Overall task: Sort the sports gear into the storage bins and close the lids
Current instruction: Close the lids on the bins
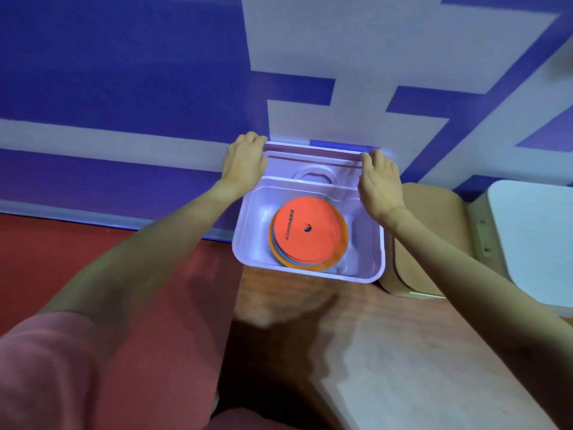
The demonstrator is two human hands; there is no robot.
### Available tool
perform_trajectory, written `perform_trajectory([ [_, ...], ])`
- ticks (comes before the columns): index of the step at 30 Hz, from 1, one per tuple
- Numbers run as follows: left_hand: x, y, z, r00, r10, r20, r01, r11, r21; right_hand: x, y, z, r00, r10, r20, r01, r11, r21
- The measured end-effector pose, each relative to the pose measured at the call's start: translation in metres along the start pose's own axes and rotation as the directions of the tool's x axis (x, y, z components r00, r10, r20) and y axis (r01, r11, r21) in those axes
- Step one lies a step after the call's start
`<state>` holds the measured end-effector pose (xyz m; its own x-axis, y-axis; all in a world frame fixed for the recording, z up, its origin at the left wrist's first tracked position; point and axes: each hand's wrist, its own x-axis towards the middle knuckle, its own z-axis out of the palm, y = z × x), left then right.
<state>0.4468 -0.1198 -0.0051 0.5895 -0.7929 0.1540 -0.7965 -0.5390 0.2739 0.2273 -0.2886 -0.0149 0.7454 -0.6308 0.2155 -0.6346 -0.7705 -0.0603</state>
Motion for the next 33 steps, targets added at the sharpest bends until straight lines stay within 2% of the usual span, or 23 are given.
perform_trajectory([
  [5, 0.008, -0.008, 0.012, 0.995, 0.031, -0.09, -0.03, 0.999, 0.019, 0.019, 0.001, -0.001, 1.0, 0.026, 0.001, -0.026, 0.999, 0.023],
  [8, 0.009, -0.012, 0.016, 0.983, 0.038, -0.179, -0.044, 0.999, -0.031, 0.025, -0.004, -0.009, 0.999, 0.006, 0.051, -0.007, 1.0, 0.018],
  [10, 0.007, -0.01, 0.012, 0.966, 0.036, -0.255, -0.056, 0.996, -0.069, 0.027, -0.005, -0.017, 0.998, 0.048, 0.042, -0.048, 0.999, 0.012],
  [15, -0.007, -0.001, -0.017, 0.893, 0.003, -0.45, -0.078, 0.986, -0.148, 0.015, -0.01, -0.045, 0.989, 0.096, -0.115, -0.086, 0.993, 0.085],
  [18, -0.028, 0.0, -0.027, 0.847, 0.034, -0.53, -0.129, 0.981, -0.142, -0.006, -0.011, -0.062, 0.976, 0.095, -0.198, -0.049, 0.973, 0.227],
  [21, -0.059, -0.006, -0.023, 0.848, 0.101, -0.52, -0.191, 0.974, -0.121, -0.034, -0.008, -0.067, 0.977, 0.037, -0.21, 0.028, 0.954, 0.299],
  [24, -0.092, -0.015, -0.01, 0.867, 0.199, -0.458, -0.26, 0.963, -0.074, -0.063, -0.002, -0.057, 0.948, -0.166, -0.271, 0.2, 0.974, 0.102],
  [26, -0.111, -0.016, -0.003, 0.869, 0.239, -0.433, -0.292, 0.955, -0.058, -0.081, 0.001, -0.046, 0.941, -0.238, -0.242, 0.255, 0.966, 0.043],
  [30, -0.136, -0.021, 0.01, 0.834, 0.365, -0.414, -0.403, 0.915, -0.005, -0.112, -0.002, -0.029, 0.968, -0.219, -0.124, 0.231, 0.969, 0.093],
  [33, -0.148, -0.031, 0.023, 0.891, 0.383, -0.242, -0.398, 0.917, -0.013, -0.128, -0.008, -0.025, 0.979, -0.195, -0.064, 0.2, 0.976, 0.091],
])
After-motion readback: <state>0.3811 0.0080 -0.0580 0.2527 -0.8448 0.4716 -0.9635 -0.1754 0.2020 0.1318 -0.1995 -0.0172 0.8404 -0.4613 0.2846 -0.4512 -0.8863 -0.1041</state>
